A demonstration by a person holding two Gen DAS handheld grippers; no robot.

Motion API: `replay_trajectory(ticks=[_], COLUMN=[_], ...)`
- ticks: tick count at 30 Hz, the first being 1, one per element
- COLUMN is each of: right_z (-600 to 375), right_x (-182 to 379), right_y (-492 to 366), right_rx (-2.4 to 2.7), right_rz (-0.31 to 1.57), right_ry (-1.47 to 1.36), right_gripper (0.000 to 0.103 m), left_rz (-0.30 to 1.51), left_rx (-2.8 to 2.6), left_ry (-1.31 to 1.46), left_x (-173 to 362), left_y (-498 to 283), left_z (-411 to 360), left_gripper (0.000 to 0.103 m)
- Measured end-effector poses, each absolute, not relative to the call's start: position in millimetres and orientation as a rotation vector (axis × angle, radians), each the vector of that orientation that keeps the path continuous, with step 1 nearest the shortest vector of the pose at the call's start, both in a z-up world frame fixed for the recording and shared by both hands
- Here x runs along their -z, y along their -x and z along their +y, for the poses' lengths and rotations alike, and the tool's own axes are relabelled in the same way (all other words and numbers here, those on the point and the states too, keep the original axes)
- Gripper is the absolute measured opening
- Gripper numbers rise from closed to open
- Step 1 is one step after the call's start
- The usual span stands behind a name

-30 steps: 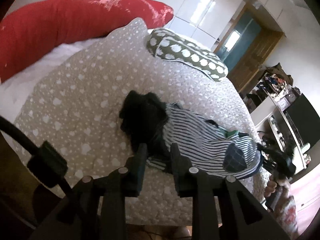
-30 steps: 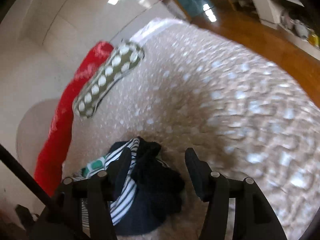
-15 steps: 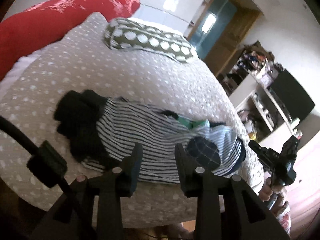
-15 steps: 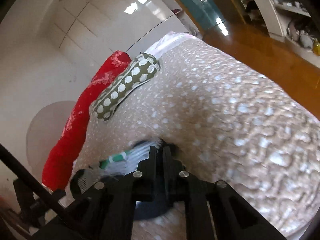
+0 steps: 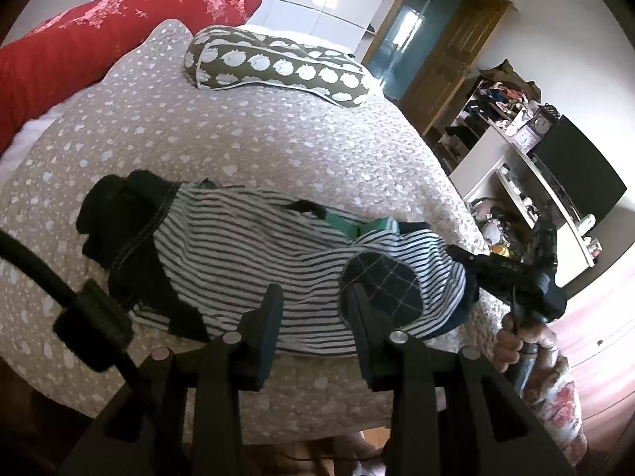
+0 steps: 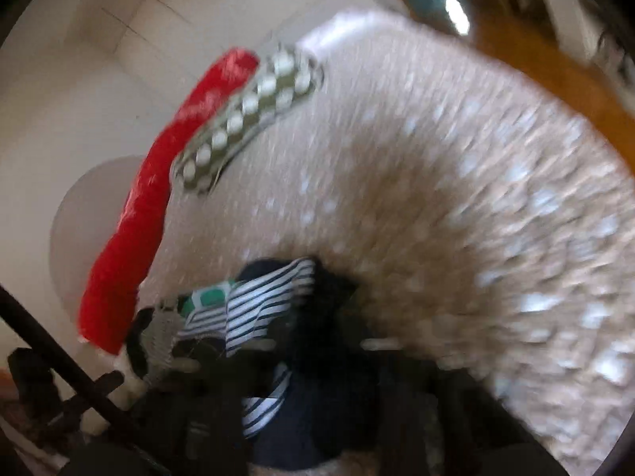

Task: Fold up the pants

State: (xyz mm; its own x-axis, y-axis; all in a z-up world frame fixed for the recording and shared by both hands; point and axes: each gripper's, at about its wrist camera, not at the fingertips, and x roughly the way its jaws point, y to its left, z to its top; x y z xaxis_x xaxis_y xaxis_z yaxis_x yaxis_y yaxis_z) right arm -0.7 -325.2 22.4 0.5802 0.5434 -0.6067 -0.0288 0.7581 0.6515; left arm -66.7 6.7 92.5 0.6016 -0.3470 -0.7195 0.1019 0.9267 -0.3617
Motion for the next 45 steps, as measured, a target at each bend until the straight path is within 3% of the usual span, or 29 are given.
replay_trajectory(ticks=[7,16,18,20,21,27,28,29,30,37,42,45], right_z=[-347.4,-374.3,-374.7,-373.2,-369.5,-334.3,-327.8,-323.4,-319.8,-339.3,-363.3,-374.3], right_x=[-78.1,-49.3,-46.7,-44.8,-45.8,-52.8,-51.1,-49.1,-47.0,-49.5,-19.3,-20.9], right_y=[66.8,104.1,101.4,98.4,94.5,66.9,60.0,54.6,49.8,87.4,100.2,105.6], right_rx=[-0.367,-0.294,-0.299,-0.300,-0.303,-0.295,-0.301,-0.319,-0.331,-0.367,-0.214,-0.242], right_rz=[0.647,0.706,0.701,0.695,0.685,0.696,0.706,0.720,0.742,0.721,0.816,0.749], right_ry=[-0.680,-0.735,-0.775,-0.798,-0.800,-0.641,-0.608,-0.590,-0.578,-0.681,-0.699,-0.786], right_gripper=[0.004,0.004,0.014,0.055,0.056,0.056,0.048,0.020,0.007,0.005,0.005,0.012], left_rz=[0.882,1.017,1.018,1.003,0.999,1.017,1.020,1.023,1.023,1.024,1.070,1.066], left_rx=[0.332,0.393,0.390,0.386,0.385,0.387,0.387,0.388,0.389,0.388,0.376,0.376], left_ry=[0.264,0.261,0.270,0.273,0.274,0.288,0.289,0.288,0.288,0.309,0.311,0.305], left_x=[-97.6,-52.9,-53.7,-58.4,-59.9,-55.4,-54.4,-53.6,-53.6,-51.8,-35.0,-35.4], left_y=[51.2,38.0,39.7,41.8,42.5,44.0,43.8,44.7,45.3,42.0,36.9,37.7], left_z=[-20.7,-58.0,-58.1,-56.6,-55.9,-57.3,-57.4,-58.0,-57.9,-52.1,-54.4,-53.9], left_gripper=[0.038,0.038,0.038,0.038,0.040,0.043,0.043,0.043,0.043,0.044,0.044,0.044])
